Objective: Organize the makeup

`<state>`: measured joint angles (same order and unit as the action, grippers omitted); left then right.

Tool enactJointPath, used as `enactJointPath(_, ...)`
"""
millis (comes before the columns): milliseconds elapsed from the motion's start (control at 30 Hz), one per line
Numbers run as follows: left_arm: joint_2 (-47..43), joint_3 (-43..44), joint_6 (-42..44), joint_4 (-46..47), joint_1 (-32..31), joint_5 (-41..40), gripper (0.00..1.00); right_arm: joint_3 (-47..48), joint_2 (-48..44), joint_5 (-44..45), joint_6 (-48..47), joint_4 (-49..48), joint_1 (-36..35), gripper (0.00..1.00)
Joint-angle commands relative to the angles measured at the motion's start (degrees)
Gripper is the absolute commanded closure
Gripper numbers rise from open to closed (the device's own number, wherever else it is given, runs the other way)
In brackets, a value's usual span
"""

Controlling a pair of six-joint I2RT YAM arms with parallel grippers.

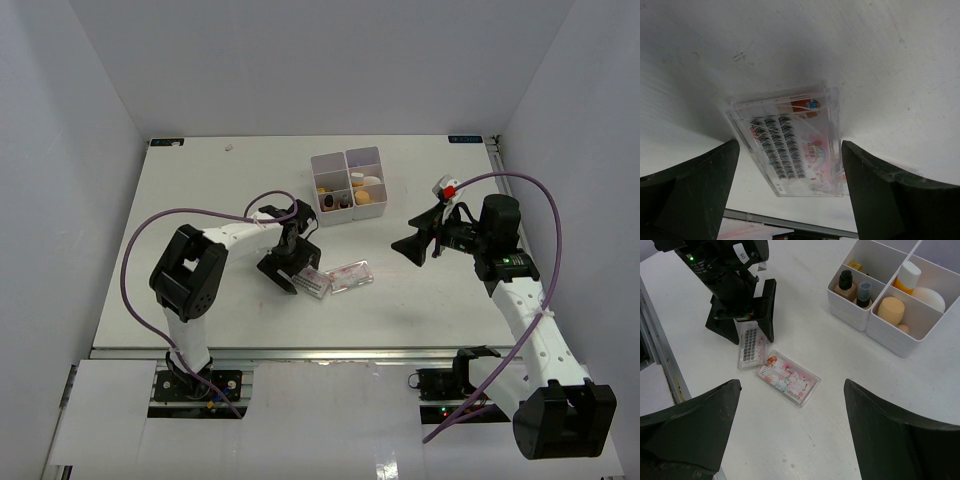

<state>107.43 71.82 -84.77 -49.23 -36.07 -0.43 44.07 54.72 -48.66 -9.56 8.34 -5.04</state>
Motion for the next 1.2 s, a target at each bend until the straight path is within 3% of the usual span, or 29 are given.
enactJointPath(0, -0.20, 1.08, 0.65, 0.02, 0.70, -0.55, 0.07, -0.44, -0.14, -1.44, 0.30, -2.80, 0.38, 0.10)
enactJointPath(333, -0.62, 0.00, 1.40, 0.16, 1.79, -3.12, 0.18, -0.48, -0.18, -1.72, 0.30, -2.89, 0.61, 0.10)
enactJointPath(400, -1.02, -0.16, 1.80, 0.08, 1.79, -4.31, 0.26, -0.48, -0.08, -1.79, 0.33, -2.89, 0.65, 0.10)
enactJointPath(567, -3.42, -1.07, 3.64, 0.84, 1.79, -6.97, 0.61, -0.57, -0.13, -1.70, 0.25, -2.89, 0.82, 0.10)
enactJointPath(733, -6.82, -0.92, 8.07, 2.10, 1.79, -9.10, 0.77, -0.49, -0.14, -1.87, 0.33, -2.97, 1.08, 0.10)
enactJointPath(900, -10.84, 1.51, 20.14, 4.87, 1.70, -15.33, 0.83, -0.57, -0.57, -2.14, 0.42, -2.98, 1.53, 0.10)
enactJointPath(1167, -16.21, 4.28, 52.07, 27.38, 1.38, -13.79, 0.98, -0.99, 0.08, -1.97, 0.41, -3.47, 1.78, 0.10)
